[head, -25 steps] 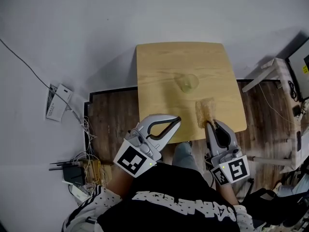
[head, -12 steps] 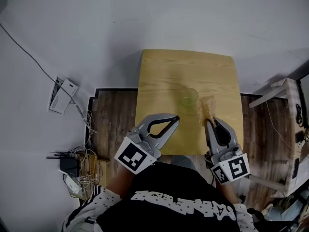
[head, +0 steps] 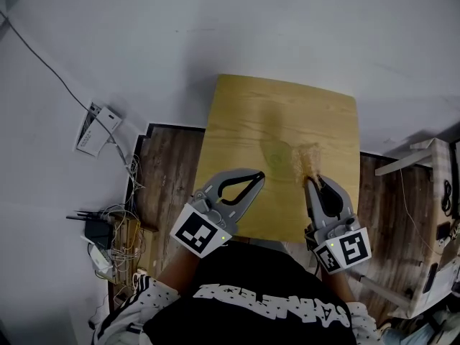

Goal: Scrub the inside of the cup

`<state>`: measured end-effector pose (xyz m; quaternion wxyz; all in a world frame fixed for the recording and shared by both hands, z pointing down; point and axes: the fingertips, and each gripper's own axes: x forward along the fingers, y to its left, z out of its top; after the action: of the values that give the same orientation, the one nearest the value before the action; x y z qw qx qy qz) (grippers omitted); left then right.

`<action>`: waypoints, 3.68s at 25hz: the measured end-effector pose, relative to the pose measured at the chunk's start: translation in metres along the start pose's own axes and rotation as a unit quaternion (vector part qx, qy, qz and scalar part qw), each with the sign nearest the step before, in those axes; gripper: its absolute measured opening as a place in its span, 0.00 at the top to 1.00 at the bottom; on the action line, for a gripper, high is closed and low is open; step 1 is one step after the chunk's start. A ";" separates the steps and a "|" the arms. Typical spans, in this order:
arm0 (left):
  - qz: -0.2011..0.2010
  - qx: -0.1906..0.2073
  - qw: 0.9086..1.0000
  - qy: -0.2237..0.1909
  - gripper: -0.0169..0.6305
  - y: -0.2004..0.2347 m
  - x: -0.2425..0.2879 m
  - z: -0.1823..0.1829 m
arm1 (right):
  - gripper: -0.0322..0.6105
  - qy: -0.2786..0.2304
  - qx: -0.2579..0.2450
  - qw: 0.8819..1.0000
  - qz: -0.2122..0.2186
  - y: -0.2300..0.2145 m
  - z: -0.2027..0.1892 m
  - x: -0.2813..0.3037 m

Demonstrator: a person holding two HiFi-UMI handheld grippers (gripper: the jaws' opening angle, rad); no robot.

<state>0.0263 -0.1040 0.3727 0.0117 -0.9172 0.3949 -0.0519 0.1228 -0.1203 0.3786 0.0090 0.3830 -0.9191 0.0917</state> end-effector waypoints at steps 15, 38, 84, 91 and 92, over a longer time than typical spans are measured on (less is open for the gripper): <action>0.042 -0.011 0.999 0.030 0.78 0.000 0.024 -0.037 | 0.87 0.019 0.004 0.998 0.051 -0.031 -0.012 0.004; -0.036 -0.065 0.987 0.140 0.36 0.026 0.090 -0.193 | 0.87 0.066 0.014 0.995 -0.070 -0.053 -0.036 -0.001; -0.043 0.201 0.942 0.266 0.42 0.040 0.042 -0.133 | 0.87 0.253 -0.378 0.865 0.213 0.041 -0.074 0.054; -0.047 0.203 0.941 0.267 0.42 0.037 0.037 -0.126 | 0.88 0.288 -0.471 0.791 0.264 0.050 -0.080 0.059; -0.048 0.211 0.940 0.265 0.42 0.035 0.037 -0.124 | 0.88 0.294 -0.483 0.779 0.272 0.051 -0.081 0.057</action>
<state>0.0131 -0.1528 0.4967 0.0971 -0.8648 0.3191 -0.3752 0.0418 -0.1112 0.4545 0.4371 0.0172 -0.8615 -0.2578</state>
